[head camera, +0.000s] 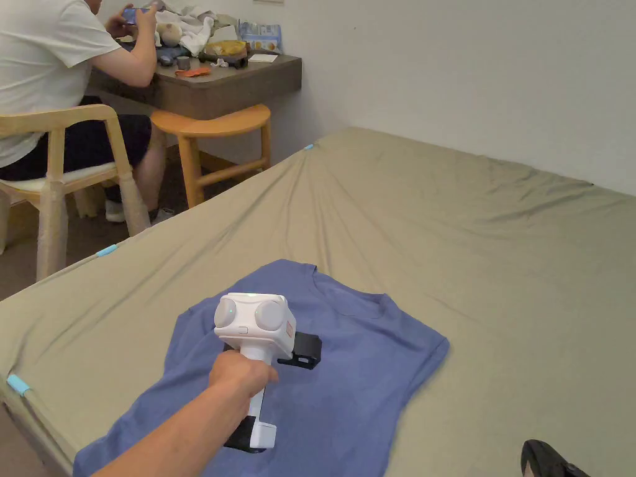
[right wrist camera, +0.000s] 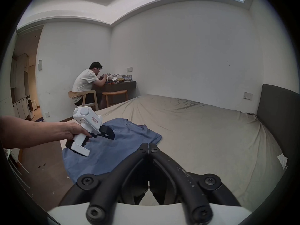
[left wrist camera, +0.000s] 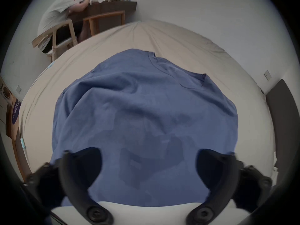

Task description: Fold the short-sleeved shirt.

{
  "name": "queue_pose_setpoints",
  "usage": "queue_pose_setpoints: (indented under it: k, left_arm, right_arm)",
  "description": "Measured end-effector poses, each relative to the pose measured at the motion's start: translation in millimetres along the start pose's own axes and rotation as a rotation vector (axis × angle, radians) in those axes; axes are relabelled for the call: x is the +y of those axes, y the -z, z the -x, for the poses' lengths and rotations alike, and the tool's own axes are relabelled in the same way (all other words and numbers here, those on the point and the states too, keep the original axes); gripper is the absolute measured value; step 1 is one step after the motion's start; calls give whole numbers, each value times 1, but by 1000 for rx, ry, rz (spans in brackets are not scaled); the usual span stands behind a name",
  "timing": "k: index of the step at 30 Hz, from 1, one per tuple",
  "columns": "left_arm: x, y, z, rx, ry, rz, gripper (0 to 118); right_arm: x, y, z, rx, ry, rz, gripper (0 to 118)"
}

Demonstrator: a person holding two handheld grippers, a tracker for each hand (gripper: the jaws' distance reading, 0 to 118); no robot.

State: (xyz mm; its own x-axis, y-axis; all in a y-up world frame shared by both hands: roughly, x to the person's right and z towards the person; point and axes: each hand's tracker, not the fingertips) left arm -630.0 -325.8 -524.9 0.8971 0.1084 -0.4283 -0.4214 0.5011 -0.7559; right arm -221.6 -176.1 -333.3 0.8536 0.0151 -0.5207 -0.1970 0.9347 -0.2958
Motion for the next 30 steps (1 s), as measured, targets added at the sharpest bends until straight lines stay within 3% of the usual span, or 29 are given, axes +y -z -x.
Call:
queue_pose_setpoints:
  k: [4, 8, 9, 10, 11, 12, 16, 22, 25, 29, 30]
  left_arm:
    - [-18, 30, -9, 62, 83, 128, 109]
    - [-29, 31, -8, 54, 105, 70, 103]
    - [-28, 27, -7, 53, 94, 60, 92]
    - [-26, 21, -7, 53, 86, 46, 74]
    - [-27, 13, -5, 41, 86, 19, 46]
    - [-25, 8, -5, 44, 109, 1, 0]
    - [-34, 4, 1, 28, 162, 16, 0]
    - [-21, -19, 4, -7, 113, -6, 0]
    - [-12, -48, 6, -44, 99, -47, 0]
    - [-8, -99, -3, -58, 181, -152, 0]
    - [-4, -118, -7, -134, 161, -181, 0]
  right_arm:
    - [-4, 0, -4, -6, 12, 19, 0]
    - [-7, -3, -5, -15, 7, 26, 0]
    - [-8, -4, -5, -14, 9, 27, 0]
    - [-9, -4, -5, -14, 10, 29, 0]
    - [-10, -5, -5, -17, 11, 31, 0]
    - [-10, -6, -5, -18, 17, 30, 0]
    - [-12, -8, -7, -14, 48, 30, 0]
    - [-6, -20, -14, -36, 34, 6, 0]
    - [-3, -26, -20, -47, 43, -12, 0]
    - [-1, -39, -28, -71, 52, -41, 0]
    - [0, -43, -31, -74, 58, -47, 0]
